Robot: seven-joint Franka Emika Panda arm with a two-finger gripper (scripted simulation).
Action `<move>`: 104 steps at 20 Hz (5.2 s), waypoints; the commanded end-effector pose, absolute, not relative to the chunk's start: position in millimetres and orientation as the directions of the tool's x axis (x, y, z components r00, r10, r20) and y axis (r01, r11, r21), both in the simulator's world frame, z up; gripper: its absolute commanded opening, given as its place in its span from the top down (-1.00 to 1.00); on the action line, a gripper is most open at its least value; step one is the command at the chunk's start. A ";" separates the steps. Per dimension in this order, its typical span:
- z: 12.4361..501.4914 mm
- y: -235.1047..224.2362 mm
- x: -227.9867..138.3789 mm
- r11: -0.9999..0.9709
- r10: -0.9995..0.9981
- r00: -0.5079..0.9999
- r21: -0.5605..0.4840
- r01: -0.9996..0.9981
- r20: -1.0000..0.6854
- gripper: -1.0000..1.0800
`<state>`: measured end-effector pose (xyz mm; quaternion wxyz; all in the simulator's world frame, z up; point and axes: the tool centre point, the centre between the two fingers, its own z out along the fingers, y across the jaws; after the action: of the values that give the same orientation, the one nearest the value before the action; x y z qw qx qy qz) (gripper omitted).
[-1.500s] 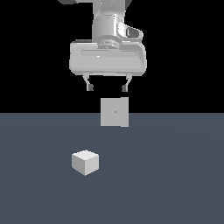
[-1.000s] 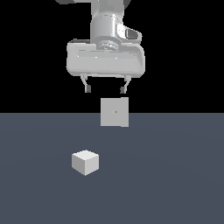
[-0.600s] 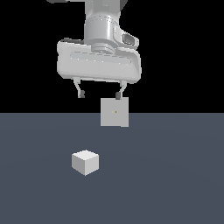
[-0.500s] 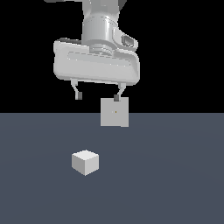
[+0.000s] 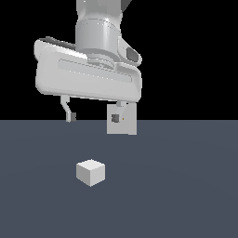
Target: Plug the charger into the wall socket.
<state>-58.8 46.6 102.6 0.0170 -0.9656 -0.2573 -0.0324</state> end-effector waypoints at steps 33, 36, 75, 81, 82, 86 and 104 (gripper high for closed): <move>51.5 47.4 -100.5 -0.667 0.742 0.663 0.000 0.745 0.096 -0.92; 38.8 47.4 -100.8 -0.667 0.742 0.664 0.000 0.745 0.096 -0.92; 33.0 53.3 -69.2 -0.831 0.553 0.827 -0.001 0.556 0.098 1.00; 47.6 52.4 -46.8 -0.915 0.401 0.910 -0.001 0.404 0.099 1.00; 50.0 51.8 -43.1 -0.926 0.375 0.922 -0.001 0.377 0.099 1.00; 59.7 48.2 -28.3 -0.964 0.264 0.959 -0.002 0.266 0.100 1.00; 95.7 16.3 21.0 -0.983 -0.182 0.978 -0.001 -0.183 0.097 1.00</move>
<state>18.6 18.8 93.7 -0.0035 -0.9957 0.0784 -0.0489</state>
